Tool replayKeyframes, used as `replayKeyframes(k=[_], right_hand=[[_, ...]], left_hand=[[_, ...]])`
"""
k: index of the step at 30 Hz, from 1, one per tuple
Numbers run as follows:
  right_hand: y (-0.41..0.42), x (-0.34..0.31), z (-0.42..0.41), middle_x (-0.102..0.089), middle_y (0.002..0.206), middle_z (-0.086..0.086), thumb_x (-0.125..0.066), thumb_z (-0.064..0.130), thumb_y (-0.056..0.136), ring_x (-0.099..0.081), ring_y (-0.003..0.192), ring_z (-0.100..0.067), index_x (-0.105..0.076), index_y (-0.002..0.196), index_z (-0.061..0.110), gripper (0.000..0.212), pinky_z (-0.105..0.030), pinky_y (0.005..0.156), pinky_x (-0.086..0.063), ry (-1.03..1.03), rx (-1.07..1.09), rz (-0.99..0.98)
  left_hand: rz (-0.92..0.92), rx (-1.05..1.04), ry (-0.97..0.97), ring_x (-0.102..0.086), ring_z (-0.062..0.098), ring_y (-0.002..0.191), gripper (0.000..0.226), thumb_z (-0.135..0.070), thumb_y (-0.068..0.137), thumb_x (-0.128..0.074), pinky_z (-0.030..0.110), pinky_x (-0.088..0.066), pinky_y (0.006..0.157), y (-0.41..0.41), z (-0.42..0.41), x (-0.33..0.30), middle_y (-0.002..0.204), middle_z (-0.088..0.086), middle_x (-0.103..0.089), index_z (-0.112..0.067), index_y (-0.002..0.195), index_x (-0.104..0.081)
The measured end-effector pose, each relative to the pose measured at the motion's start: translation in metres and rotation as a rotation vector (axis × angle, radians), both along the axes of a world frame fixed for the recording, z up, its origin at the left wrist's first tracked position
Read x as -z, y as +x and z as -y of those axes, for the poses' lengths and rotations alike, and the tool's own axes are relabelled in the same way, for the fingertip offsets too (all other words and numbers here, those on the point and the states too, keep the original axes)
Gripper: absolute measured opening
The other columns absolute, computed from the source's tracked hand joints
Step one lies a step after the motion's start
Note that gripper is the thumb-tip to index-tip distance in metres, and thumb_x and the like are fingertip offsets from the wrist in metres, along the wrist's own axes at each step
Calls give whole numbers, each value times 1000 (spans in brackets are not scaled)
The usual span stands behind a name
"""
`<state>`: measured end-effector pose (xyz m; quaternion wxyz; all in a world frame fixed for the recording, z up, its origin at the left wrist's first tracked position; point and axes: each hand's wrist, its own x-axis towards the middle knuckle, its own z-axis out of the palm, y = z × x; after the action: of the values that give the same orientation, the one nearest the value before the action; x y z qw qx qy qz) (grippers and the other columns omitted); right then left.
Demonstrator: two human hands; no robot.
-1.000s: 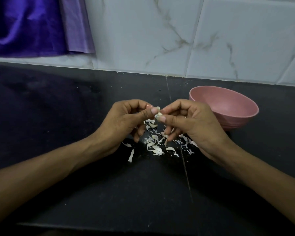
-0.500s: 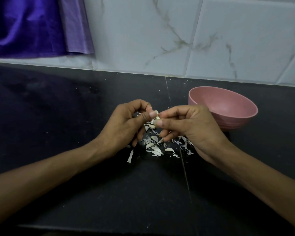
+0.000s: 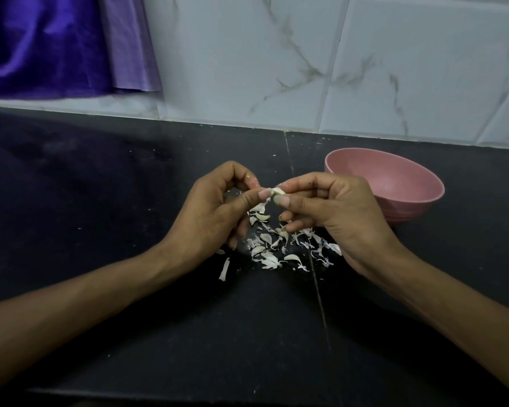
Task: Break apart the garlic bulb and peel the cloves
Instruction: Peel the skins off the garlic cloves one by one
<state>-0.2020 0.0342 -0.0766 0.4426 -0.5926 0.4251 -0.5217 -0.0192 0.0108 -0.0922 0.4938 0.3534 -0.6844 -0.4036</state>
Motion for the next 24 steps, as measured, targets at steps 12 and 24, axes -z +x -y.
replayKeyframes(k=[12, 24], right_hand=[[2, 4, 2, -72, 74, -7, -74, -3, 80, -70, 64, -17, -71, 87, 9, 14, -28, 58, -60, -157, 3, -123], [0, 6, 4, -74, 81, -10, -75, -1, 81, -70, 67, -15, -73, 91, 8, 14, -29, 60, -60, -191, -22, -167]], left_hand=[[-56, 74, 183, -45, 7, 36, 24, -26, 87, -65, 19, -37, 35, -2, -4, -7, 54, -5, -62, -3, 93, -66], [-90, 20, 201, -43, 7, 37, 10, -14, 76, -74, 18, -38, 35, -1, -1, -6, 51, -5, -56, -10, 84, -69]])
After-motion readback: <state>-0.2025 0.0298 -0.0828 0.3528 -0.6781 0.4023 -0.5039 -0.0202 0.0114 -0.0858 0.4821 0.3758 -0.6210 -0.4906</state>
